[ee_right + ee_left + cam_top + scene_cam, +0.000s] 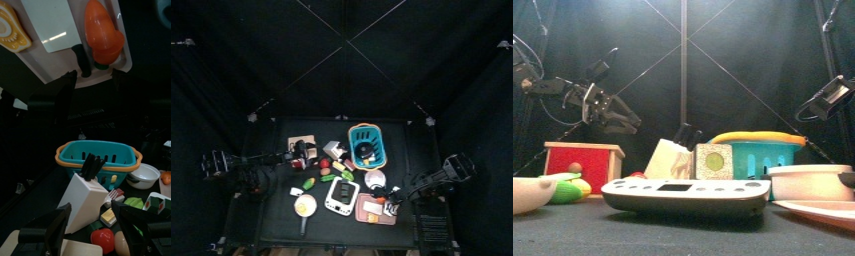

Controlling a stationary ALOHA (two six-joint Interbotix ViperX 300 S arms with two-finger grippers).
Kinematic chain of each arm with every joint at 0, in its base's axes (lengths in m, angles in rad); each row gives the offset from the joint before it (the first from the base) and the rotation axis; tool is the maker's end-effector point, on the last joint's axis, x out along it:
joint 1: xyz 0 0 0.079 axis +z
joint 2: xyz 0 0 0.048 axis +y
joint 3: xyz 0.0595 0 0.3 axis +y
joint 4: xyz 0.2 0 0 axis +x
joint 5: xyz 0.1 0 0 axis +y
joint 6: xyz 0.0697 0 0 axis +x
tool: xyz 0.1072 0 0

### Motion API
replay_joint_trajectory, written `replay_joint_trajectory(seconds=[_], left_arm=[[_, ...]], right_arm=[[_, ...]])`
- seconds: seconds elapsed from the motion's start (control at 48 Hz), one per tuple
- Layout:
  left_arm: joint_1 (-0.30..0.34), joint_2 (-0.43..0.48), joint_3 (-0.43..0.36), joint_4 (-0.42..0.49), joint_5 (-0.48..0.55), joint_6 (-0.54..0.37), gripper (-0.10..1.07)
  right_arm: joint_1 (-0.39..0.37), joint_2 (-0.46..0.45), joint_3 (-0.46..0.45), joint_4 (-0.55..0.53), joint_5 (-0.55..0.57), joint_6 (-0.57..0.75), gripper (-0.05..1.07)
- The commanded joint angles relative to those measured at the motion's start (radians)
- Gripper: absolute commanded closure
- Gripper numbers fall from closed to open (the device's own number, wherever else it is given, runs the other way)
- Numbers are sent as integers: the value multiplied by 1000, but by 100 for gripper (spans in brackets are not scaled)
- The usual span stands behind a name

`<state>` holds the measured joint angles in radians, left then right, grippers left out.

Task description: Grab cleaver

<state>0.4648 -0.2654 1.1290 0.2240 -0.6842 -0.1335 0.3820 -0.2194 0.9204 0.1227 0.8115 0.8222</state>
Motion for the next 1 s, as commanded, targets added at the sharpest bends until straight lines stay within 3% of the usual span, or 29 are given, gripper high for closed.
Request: replay_joint_trajectory(seconds=[0.0, 0.208, 0.521, 0.979], left_arm=[[3, -3, -9, -2, -6, 2, 0], [3, -3, -6, -2, -6, 2, 0], [3, -3, -6, -2, -5, 2, 0], [5, -3, -6, -2, -5, 2, 0]], right_arm=[[3, -25, -12, 8, -8, 0, 11], [17, 3, -12, 25, -83, -5, 13], [38, 32, 0, 43, -89, -6, 24], [52, 75, 5, 48, -107, -12, 27]])
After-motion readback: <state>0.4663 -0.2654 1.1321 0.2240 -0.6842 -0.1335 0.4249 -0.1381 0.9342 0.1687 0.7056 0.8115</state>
